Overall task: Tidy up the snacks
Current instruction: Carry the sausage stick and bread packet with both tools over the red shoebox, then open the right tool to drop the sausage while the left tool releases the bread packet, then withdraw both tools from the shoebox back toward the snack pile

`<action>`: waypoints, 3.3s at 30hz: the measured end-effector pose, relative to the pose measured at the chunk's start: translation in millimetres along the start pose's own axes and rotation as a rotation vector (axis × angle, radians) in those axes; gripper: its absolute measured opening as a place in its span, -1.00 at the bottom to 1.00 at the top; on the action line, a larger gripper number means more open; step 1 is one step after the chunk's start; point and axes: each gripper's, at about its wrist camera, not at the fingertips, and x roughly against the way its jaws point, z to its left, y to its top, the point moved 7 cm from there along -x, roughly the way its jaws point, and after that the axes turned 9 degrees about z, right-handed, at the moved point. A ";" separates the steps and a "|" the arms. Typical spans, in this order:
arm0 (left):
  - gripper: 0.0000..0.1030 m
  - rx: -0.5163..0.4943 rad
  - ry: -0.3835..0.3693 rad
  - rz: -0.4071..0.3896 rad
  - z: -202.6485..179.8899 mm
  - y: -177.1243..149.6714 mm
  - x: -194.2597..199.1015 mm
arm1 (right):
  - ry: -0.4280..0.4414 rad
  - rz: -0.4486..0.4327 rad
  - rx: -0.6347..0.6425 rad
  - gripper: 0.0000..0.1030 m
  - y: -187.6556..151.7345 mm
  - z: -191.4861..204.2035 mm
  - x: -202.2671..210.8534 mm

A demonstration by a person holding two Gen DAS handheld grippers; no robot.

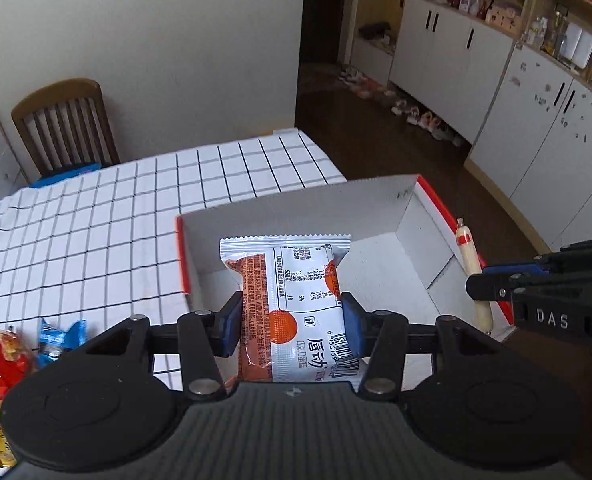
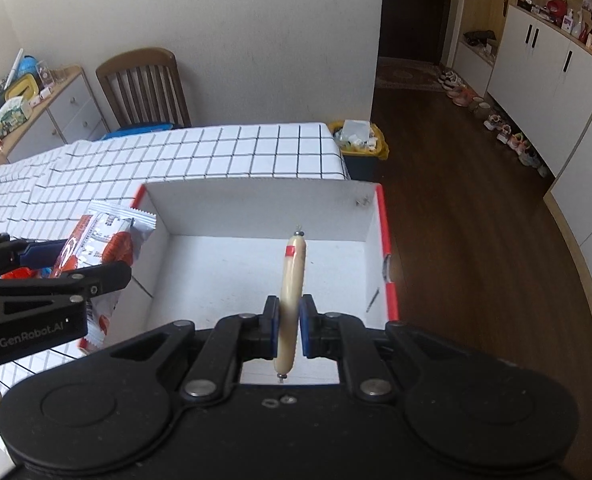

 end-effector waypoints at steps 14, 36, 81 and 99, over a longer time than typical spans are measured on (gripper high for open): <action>-0.04 0.009 0.005 0.154 -18.7 0.0 -63.0 | -0.026 0.120 0.024 -0.84 -8.7 -27.1 -47.0; -0.03 -0.013 0.033 0.266 -30.7 -23.6 -95.6 | 0.010 0.214 0.006 -0.67 -19.6 -29.3 -86.3; 0.44 0.047 0.001 -0.091 64.0 -59.0 87.7 | 0.123 -0.039 0.049 0.24 -21.8 59.9 39.3; 0.53 0.051 0.007 -0.198 154.1 -108.2 145.8 | 0.173 -0.153 0.098 0.95 -33.9 172.6 71.1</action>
